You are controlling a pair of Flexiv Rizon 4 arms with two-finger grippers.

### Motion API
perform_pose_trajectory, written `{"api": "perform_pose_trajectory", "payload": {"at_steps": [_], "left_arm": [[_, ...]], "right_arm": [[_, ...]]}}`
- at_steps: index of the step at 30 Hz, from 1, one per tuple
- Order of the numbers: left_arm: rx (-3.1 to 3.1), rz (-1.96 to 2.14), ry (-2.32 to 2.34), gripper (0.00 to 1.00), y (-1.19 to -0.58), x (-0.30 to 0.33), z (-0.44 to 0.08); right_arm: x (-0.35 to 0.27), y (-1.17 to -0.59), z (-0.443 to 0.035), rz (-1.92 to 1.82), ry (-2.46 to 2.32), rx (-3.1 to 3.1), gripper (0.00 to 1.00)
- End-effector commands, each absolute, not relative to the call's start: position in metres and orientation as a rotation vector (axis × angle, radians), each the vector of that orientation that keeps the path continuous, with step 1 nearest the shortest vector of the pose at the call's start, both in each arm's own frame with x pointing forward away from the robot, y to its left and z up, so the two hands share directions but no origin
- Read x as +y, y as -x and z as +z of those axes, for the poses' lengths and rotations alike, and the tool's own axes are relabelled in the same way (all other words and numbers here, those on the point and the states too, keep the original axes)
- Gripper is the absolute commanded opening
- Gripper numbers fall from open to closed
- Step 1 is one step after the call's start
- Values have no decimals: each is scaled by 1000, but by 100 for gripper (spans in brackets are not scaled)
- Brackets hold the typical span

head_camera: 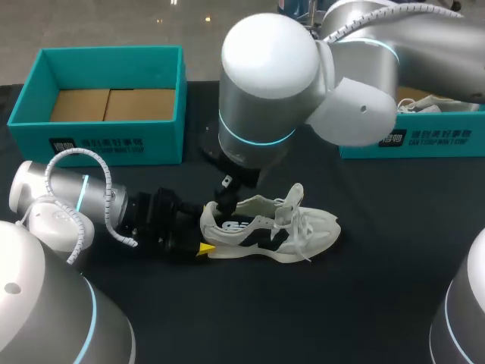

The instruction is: Take the shoe out of the shoebox, open the shoe tongue, remove and reinsert the insole, then place the shoe into the shoebox

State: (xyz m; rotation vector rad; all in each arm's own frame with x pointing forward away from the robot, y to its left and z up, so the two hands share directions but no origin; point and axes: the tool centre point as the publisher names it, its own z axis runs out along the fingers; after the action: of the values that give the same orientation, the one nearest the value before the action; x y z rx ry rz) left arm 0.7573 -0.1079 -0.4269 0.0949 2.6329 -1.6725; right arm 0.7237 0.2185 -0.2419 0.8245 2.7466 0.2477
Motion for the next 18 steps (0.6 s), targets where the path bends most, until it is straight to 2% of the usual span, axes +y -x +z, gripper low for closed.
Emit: {"api": "perform_pose_trajectory", "payload": {"at_steps": [1,10,18], "left_arm": [[2637,-1667,-96,0,-762,-109,-433],[2637,-1667,-96,0,-762,-109,-433],[2637,-1667,-96,0,-762,-109,-433]], "right_arm": [[218,-733,-250,182,-74,3321,100],[210,-732,-248,121,57,3321,100],[208,-732,-249,83,-46,3303,100]]}}
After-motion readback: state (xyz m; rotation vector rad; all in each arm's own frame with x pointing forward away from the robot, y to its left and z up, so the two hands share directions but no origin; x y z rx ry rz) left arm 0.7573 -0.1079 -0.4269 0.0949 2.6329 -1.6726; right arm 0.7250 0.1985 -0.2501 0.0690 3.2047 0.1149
